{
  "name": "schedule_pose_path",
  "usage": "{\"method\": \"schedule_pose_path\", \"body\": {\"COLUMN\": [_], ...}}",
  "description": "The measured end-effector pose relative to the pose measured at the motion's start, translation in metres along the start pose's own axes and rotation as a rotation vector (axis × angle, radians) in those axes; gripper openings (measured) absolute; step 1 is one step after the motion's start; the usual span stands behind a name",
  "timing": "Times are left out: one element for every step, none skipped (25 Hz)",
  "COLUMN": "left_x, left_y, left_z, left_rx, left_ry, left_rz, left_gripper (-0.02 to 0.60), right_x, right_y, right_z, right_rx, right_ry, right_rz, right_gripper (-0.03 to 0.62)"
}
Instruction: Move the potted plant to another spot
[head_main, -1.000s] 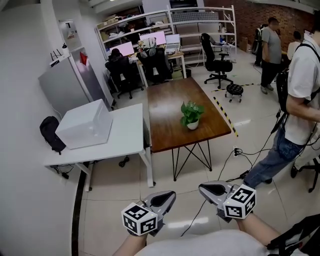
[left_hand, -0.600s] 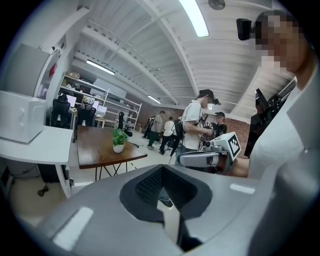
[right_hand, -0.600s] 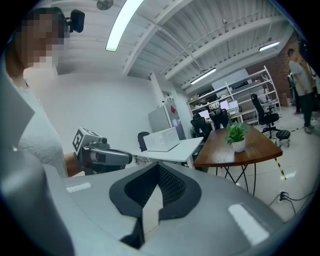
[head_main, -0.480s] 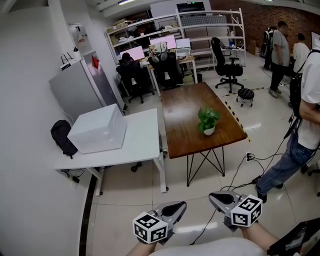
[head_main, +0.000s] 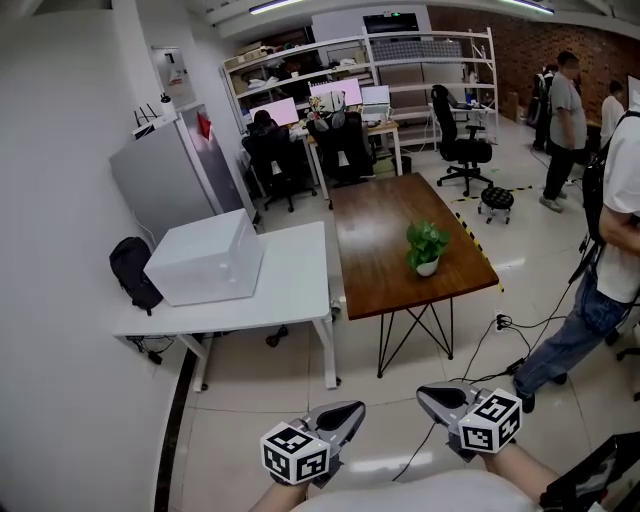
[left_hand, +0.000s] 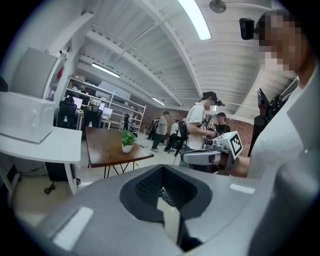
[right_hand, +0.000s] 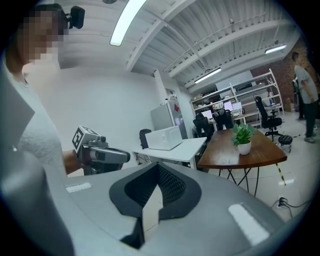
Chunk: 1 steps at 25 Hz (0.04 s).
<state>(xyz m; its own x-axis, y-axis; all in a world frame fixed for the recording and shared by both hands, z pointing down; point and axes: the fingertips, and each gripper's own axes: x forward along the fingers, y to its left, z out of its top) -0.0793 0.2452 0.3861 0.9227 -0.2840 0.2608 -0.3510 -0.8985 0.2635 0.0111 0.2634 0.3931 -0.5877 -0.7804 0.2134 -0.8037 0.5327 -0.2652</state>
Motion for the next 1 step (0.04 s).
{"method": "schedule_pose_path", "body": {"left_x": [-0.0015], "left_y": [0.0004], "left_z": [-0.0026], "left_rx": [-0.002], "left_ry": [-0.001], "left_rz": [0.008], "left_gripper": [-0.008], "right_x": [-0.0023], "right_y": [-0.0003], "right_z": [-0.0007], "right_rx": [-0.013], "right_ry": [0.003], "right_rz": [-0.004], "right_gripper": [0.003]}}
